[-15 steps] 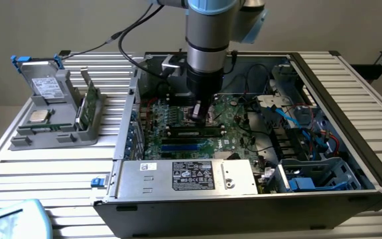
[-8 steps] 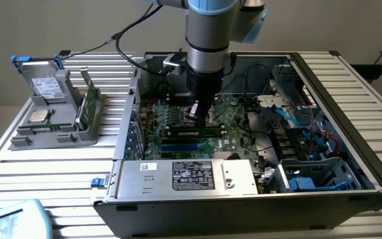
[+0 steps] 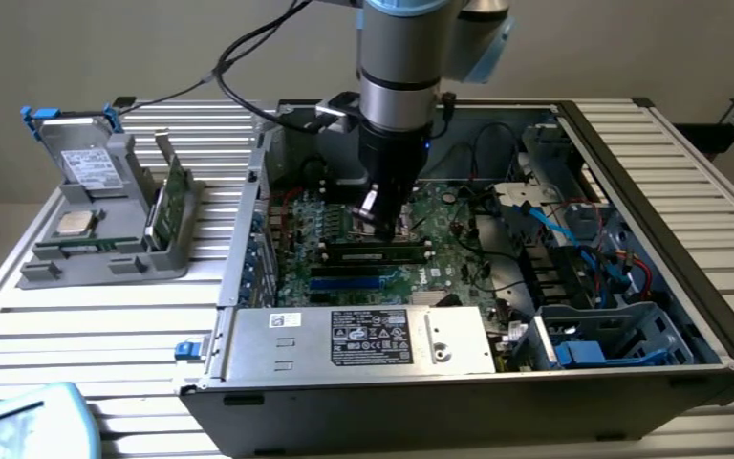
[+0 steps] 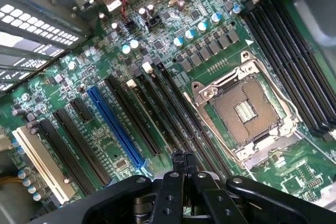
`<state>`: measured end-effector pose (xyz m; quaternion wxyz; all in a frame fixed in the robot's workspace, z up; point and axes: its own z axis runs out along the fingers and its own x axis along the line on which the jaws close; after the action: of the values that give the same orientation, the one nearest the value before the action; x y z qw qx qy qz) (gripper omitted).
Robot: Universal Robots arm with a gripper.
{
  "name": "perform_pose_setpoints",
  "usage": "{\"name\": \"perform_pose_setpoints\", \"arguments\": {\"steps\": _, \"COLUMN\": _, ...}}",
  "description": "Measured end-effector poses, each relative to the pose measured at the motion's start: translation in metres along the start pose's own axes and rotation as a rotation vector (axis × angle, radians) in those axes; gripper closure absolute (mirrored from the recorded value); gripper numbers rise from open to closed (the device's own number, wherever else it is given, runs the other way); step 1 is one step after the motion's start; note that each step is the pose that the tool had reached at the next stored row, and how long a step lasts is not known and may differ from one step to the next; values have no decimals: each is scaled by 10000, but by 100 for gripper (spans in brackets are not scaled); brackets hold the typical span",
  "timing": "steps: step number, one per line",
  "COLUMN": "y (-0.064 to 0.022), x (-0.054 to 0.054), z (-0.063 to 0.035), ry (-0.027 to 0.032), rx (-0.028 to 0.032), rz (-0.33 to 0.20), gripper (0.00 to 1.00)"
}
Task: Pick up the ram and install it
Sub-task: 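Press down the ram until it locks into place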
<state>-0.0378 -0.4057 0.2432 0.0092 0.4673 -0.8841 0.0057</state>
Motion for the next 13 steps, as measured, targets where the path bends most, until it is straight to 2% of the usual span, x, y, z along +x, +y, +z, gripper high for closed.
{"name": "perform_pose_setpoints", "arguments": {"steps": 13, "y": 0, "x": 1, "z": -29, "ry": 4, "rx": -41, "rz": 1873, "gripper": 89}}
